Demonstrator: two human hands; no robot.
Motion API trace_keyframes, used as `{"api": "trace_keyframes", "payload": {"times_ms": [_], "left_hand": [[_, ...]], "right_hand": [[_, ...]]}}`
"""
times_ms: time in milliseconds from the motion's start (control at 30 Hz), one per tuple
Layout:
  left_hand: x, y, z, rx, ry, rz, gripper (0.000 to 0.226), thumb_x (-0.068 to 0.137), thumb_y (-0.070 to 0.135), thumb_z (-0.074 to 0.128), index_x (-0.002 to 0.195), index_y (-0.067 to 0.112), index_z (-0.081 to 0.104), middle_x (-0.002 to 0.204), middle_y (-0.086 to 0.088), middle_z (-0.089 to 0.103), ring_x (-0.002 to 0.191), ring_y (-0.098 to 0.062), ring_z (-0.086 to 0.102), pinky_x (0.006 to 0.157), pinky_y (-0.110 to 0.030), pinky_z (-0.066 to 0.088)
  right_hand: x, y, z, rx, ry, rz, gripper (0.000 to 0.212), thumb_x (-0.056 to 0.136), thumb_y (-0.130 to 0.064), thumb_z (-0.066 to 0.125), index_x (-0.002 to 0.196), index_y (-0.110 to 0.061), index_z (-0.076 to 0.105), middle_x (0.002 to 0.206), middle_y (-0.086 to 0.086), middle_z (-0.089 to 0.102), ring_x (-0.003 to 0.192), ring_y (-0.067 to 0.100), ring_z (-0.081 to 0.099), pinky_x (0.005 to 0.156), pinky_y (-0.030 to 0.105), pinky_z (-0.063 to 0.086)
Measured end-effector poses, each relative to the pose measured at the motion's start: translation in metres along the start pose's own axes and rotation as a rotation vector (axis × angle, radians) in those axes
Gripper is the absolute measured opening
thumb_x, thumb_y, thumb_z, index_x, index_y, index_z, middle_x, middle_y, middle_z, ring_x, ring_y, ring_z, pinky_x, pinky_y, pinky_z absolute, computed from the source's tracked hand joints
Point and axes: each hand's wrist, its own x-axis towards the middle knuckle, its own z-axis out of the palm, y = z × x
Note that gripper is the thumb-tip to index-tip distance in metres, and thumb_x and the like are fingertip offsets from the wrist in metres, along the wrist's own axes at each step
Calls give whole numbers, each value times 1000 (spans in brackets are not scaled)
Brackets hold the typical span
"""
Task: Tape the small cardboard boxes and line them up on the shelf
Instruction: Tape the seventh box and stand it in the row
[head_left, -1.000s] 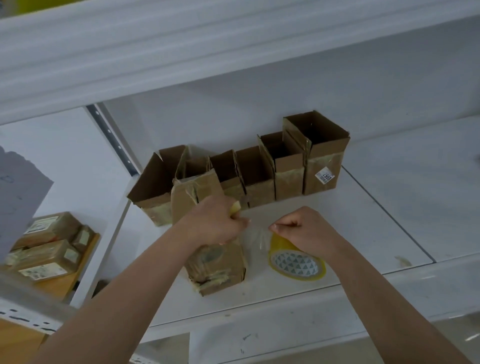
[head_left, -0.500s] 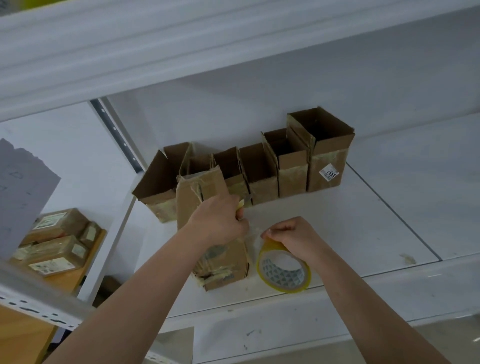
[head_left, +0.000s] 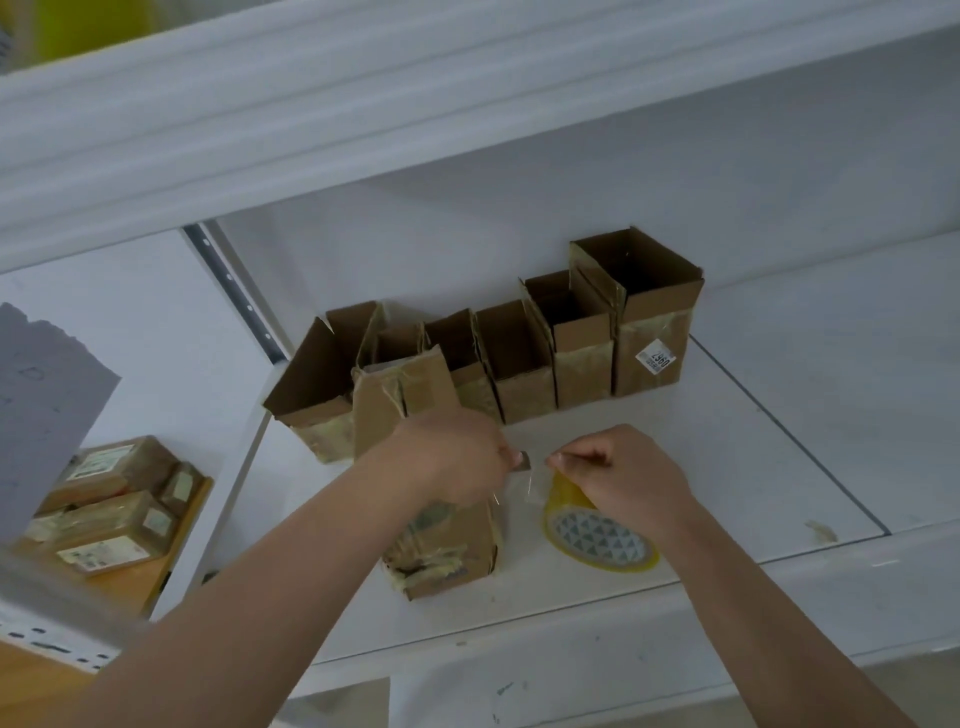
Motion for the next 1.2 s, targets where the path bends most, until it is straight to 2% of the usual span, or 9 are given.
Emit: {"api": "trace_keyframes", "payload": {"times_ms": [133,267,400,500,667,800,933,1033,1200], "left_hand": [[6,9,5,139,58,-40,39,104,39,31,82,18,56,81,1,55,81,-18,57,71,-32,49],[5,11,11,234,128,-61,39,104,35,32,76,18,53,76,3,51,76,-18,56,63,-31,45],[-3,-8,9,-241,151,52,39,102,48,37,99,21,66,65,5,51,61,-10,55,64,-30,46],[-2,-21,18,-534,315,-7,20,93,42,60,87,23,64,66,4,60,64,-13,63,72,-33,57],[6,-21,21,-364,300,-172,10,82,24,66,85,18,58,83,0,60,80,-16,61,72,-35,56],[10,-6,8,-2,216,-243,18,85,23,63,73,20,49,78,2,54,67,-14,53,52,-25,41],[15,9,2,134,188,-245,19,88,17,61,73,18,49,74,2,50,61,-14,48,53,-26,42],[11,-1,2,-153,315,-207,15,93,29,57,97,15,61,77,2,55,71,-15,57,61,-28,45],[-1,22,16,-882,531,32,56,73,65,70,82,10,67,65,0,64,59,-9,61,50,-25,47]], "right_hand": [[-2,-4,-4,-38,17,-42,38,91,-42,58,64,-69,59,74,-43,59,78,-9,56,63,16,39],[-4,-3,-5,22,3,7,20,92,-45,59,79,-56,69,85,-31,67,86,-5,59,70,20,43],[-4,4,-6,39,-3,58,15,91,-46,61,83,-50,73,80,-25,70,82,-1,61,77,28,49],[-3,11,-5,76,-16,105,13,90,-46,63,84,-45,74,81,-23,71,84,1,63,85,33,51],[-4,22,-1,118,-32,170,16,89,-43,65,76,-47,73,82,-27,70,87,0,63,90,37,51],[-5,19,0,172,-20,160,17,90,-39,64,78,-43,75,83,-21,72,86,4,65,91,41,52],[-8,11,-6,303,18,96,14,89,-40,66,80,-39,77,77,-7,73,83,18,69,88,49,54],[-13,3,-17,402,64,27,14,87,-40,66,78,-42,76,83,2,74,86,24,69,89,50,54],[-18,-10,-28,453,113,-45,17,89,-29,66,79,-37,78,77,3,73,79,24,69,84,50,56]]}}
